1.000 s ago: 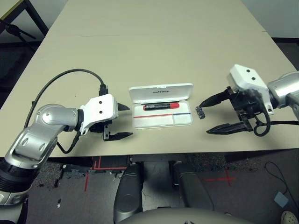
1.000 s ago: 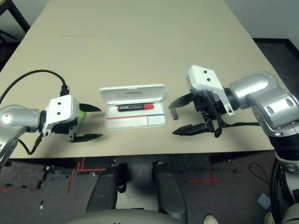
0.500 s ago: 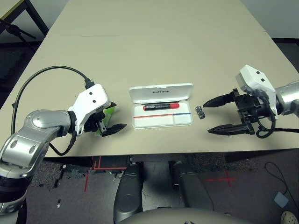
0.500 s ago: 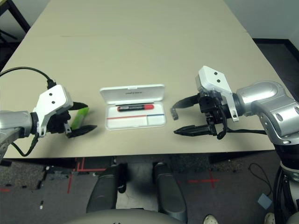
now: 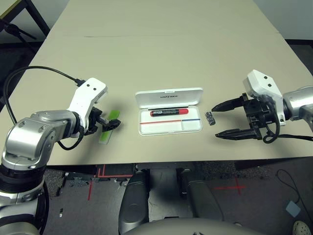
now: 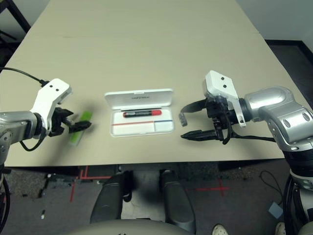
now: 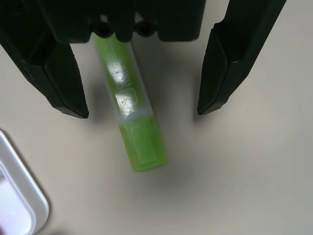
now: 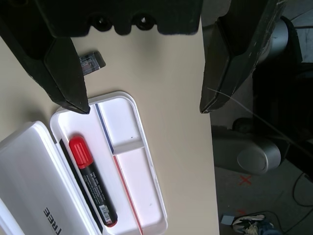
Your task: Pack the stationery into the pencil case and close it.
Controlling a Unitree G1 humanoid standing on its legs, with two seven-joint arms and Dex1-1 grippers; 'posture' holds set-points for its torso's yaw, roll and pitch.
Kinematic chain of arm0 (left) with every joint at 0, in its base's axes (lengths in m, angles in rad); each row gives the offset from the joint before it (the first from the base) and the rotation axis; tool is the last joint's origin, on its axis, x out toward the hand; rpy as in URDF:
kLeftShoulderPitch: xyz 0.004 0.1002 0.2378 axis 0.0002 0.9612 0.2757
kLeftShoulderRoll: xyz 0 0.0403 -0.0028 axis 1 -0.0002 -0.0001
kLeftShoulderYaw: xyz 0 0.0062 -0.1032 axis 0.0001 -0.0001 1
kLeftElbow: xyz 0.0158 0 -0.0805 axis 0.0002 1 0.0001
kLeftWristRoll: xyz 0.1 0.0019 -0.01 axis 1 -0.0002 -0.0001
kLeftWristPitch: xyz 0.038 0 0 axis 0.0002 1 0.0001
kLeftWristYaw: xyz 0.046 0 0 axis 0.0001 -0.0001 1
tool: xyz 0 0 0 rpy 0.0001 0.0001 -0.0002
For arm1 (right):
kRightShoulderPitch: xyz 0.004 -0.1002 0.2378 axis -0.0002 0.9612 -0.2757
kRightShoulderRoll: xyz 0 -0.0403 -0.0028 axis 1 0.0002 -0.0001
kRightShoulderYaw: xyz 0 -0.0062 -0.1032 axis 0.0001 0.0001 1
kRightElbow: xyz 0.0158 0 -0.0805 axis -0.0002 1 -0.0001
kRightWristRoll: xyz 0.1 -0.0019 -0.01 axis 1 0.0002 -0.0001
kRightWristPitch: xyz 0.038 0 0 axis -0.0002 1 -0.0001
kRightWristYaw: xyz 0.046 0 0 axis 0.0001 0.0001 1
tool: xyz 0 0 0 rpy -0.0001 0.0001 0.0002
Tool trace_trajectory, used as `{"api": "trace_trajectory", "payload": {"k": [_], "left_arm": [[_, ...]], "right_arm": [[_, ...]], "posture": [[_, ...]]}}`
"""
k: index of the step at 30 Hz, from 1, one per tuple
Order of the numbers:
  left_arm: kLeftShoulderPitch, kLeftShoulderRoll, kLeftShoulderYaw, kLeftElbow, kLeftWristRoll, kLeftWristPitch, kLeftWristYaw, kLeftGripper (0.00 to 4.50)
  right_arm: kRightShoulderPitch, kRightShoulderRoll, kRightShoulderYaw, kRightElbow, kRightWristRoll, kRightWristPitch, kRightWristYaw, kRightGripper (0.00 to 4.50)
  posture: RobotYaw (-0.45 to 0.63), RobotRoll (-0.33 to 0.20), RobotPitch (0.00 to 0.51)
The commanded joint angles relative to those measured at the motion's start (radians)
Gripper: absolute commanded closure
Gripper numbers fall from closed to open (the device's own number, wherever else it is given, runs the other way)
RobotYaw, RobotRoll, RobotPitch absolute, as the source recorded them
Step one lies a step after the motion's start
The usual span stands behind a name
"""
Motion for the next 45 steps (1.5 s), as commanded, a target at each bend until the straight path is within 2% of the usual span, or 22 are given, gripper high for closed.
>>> {"api": "trace_trajectory", "payload": {"k": [1,8,16,20,26,27,30,35,40,45], "left_arm": [[0.008,-0.009,-0.019,0.031,-0.002,0.010,0.021,0.00],[0.018,-0.043,-0.032,0.048,-0.006,0.029,0.051,0.00],[0.064,-0.047,-0.038,0.040,-0.005,0.032,0.069,0.00],[0.078,-0.036,-0.046,0.034,-0.014,0.034,0.065,0.95],[0.094,0.014,-0.070,0.007,-0.041,0.011,0.029,3.26],[0.100,0.039,-0.085,-0.001,-0.045,-0.010,0.014,3.44],[0.124,0.132,-0.148,-0.024,-0.033,-0.121,-0.040,3.43],[0.130,0.230,-0.191,-0.053,-0.042,-0.309,-0.158,3.43],[0.085,0.298,-0.217,-0.052,-0.011,-0.508,-0.289,3.43],[0.017,0.346,-0.282,-0.050,0.041,-0.620,-0.385,3.43]], "right_arm": [[0.014,-0.003,0.009,-0.015,-0.001,-0.009,-0.002,0.04],[0.013,-0.003,0.015,-0.015,-0.008,-0.018,-0.007,0.04],[0.011,0.001,0.027,-0.013,-0.015,-0.032,-0.014,0.04],[0.006,0.007,0.032,-0.012,-0.017,-0.034,-0.017,0.00],[-0.003,0.013,0.040,-0.005,-0.022,-0.039,-0.019,0.00],[-0.004,0.014,0.040,-0.004,-0.024,-0.041,-0.019,0.00],[-0.007,0.019,0.042,0.002,-0.031,-0.046,-0.018,0.00],[-0.009,0.023,0.045,0.012,-0.046,-0.057,-0.014,0.00],[-0.014,0.020,0.053,0.030,-0.066,-0.077,-0.007,0.00],[-0.021,0.020,0.059,0.048,-0.079,-0.092,0.000,0.00]], "posture": [[0.06,0.000,0.222],[0.05,0.000,0.221],[0.05,0.000,0.223],[0.05,0.000,0.223],[0.05,0.000,0.221],[0.05,0.000,0.221],[0.05,0.000,0.218],[0.05,0.000,0.209],[0.04,0.000,0.202],[0.04,0.000,0.197]]}}
